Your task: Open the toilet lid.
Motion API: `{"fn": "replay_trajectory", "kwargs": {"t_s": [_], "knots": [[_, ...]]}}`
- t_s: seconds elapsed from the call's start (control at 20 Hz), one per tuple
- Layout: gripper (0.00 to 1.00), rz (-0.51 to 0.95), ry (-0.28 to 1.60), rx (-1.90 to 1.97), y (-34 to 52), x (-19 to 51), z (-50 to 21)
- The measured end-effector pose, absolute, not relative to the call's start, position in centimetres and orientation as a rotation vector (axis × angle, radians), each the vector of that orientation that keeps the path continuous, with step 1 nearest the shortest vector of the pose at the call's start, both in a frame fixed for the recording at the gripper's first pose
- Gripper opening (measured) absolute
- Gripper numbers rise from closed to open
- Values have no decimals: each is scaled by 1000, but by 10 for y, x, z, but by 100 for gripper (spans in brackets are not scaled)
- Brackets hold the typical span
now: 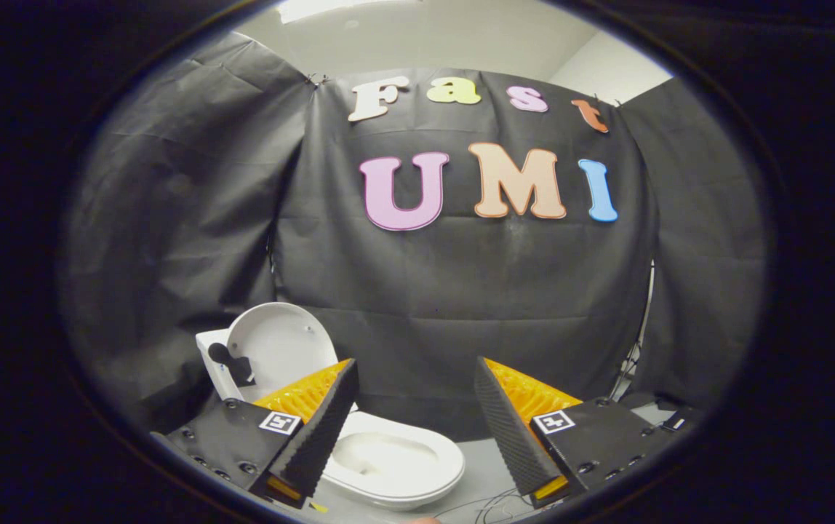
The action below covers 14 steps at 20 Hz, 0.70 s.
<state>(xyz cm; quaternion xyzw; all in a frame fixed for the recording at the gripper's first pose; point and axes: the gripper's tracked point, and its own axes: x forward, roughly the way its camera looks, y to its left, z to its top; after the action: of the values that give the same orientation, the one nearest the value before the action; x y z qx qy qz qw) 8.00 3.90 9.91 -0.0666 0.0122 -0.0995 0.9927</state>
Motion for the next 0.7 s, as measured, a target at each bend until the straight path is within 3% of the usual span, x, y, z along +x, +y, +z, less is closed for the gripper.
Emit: {"fn": "replay_trajectory", "kwargs": {"t_s": [0.7], "knots": [[100,-213,35,-126,34,78,96]]}}
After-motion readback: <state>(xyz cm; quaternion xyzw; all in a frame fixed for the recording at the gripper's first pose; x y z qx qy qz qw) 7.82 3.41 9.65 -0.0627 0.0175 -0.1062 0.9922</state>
